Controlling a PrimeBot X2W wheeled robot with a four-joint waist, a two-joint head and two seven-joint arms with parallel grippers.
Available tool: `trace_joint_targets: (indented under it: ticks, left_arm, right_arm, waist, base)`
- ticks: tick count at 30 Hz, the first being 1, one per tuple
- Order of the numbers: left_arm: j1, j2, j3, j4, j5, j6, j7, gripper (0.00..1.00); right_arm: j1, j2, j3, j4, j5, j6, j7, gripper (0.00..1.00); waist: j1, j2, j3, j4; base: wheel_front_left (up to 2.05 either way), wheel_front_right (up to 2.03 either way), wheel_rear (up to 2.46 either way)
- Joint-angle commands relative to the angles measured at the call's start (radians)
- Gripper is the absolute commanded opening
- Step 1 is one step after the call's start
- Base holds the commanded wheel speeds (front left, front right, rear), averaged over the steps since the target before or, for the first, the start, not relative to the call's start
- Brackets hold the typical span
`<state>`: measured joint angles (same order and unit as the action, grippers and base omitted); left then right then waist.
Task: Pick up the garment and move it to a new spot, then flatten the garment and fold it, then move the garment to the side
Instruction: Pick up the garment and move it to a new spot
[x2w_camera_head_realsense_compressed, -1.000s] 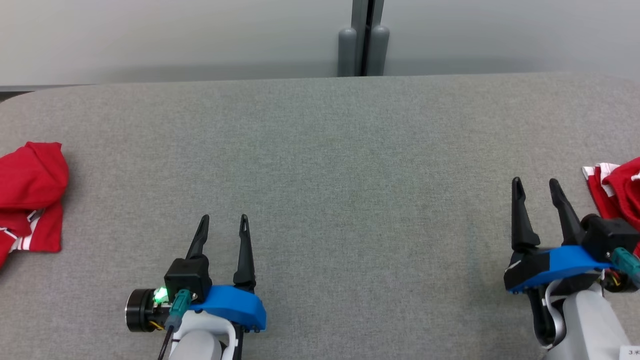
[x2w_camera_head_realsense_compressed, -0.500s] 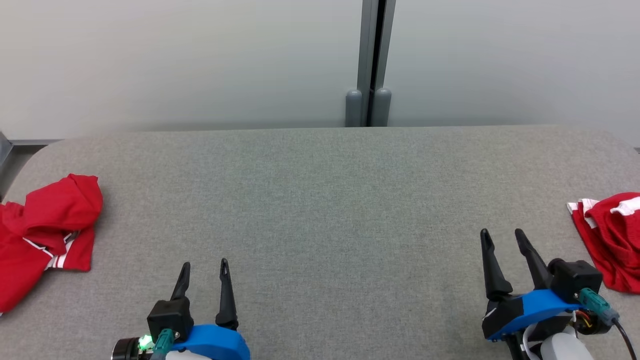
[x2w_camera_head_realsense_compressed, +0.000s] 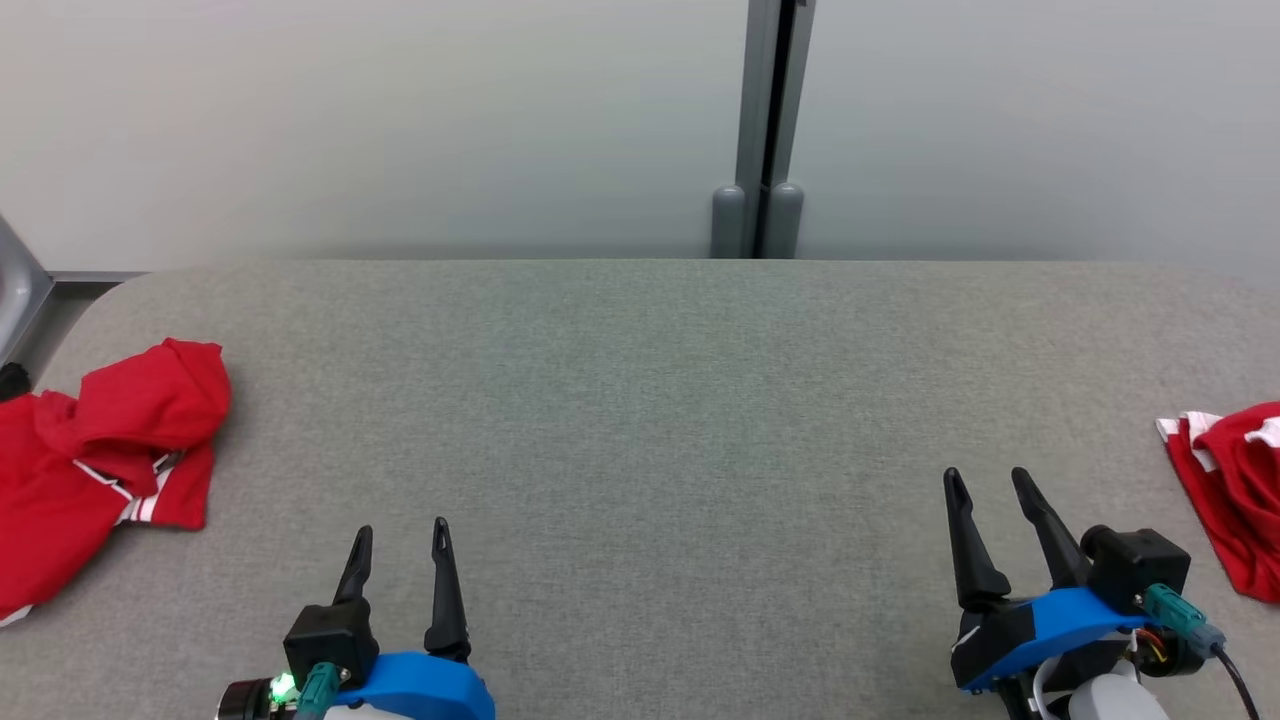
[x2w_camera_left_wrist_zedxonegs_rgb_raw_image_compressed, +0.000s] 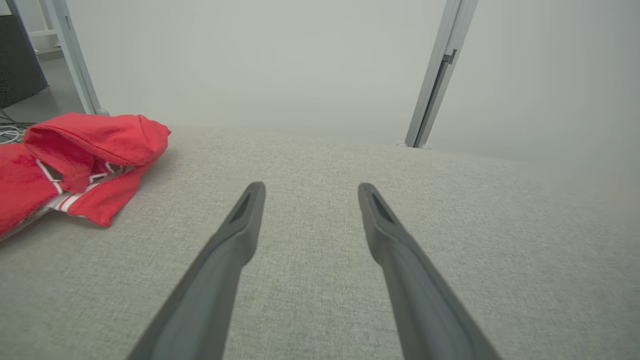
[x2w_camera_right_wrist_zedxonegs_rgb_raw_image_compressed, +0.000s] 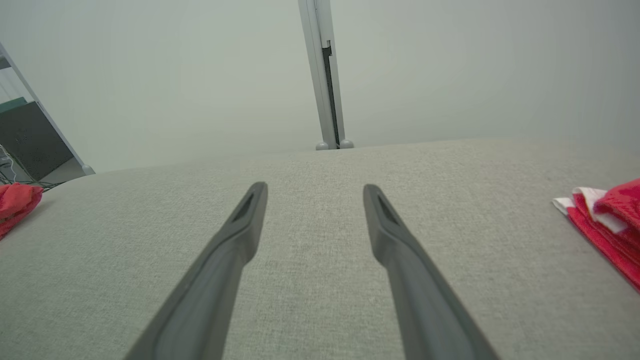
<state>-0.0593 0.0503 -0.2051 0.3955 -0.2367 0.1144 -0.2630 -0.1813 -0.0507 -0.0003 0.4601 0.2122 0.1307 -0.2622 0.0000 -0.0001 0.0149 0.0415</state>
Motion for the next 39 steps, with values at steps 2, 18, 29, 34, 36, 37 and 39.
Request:
trace_joint_targets:
  ticks: [2, 18, 29, 34, 36, 37, 39]
  left_arm:
    - [-0.011, 0.0, 0.006, -0.007, -0.001, 0.004, -0.002, 1.0]
    - [-0.013, 0.0, 0.042, -0.007, 0.007, 0.007, -0.002, 1.0]
    - [0.025, -0.001, 0.126, -0.036, 0.015, 0.016, -0.002, 1.0]
    - [0.027, 0.0, 0.145, -0.045, 0.009, 0.018, -0.002, 1.0]
    - [0.014, 0.0, 0.144, -0.036, 0.005, 0.016, -0.002, 1.0]
    - [0.003, 0.0, 0.144, -0.027, 0.0, 0.014, -0.002, 1.0]
    - [-0.01, 0.0, 0.141, -0.016, 0.004, 0.007, -0.002, 1.0]
  right_arm:
    - [0.0, -0.001, 0.007, -0.006, -0.004, 0.0, -0.003, 1.0]
    - [-0.004, -0.001, 0.042, -0.003, 0.008, 0.0, -0.003, 1.0]
    - [-0.023, -0.002, 0.101, 0.009, 0.01, 0.0, -0.004, 1.0]
    - [-0.038, -0.002, 0.112, 0.013, -0.005, 0.0, -0.003, 1.0]
    - [-0.045, -0.002, 0.109, 0.011, -0.013, 0.0, -0.003, 1.0]
    - [-0.044, -0.002, 0.107, 0.009, -0.017, 0.0, -0.003, 1.0]
    - [-0.043, -0.002, 0.104, 0.006, -0.023, 0.0, -0.004, 1.0]
  waist:
    - [0.0, 0.0001, 0.011, 0.035]
    - [0.0, 0.0001, 0.033, 0.383]
    - [0.0, 0.0001, 0.05, 0.499]
    - [0.0, 0.0001, 0.069, 0.501]
    - [0.0, 0.0001, 0.079, 0.501]
    - [0.0, 0.0001, 0.084, 0.5]
    - [0.0, 0.0001, 0.09, 0.5]
  base:
    - [0.0, 0.0, 0.0]
    - [0.0, 0.0, 0.0]
    - [0.0, 0.0, 0.0]
    - [0.0, 0.0, 0.0]
    - [0.0, 0.0, 0.0]
    - [0.0, 0.0, 0.0]
    - [0.0, 0.0, 0.0]
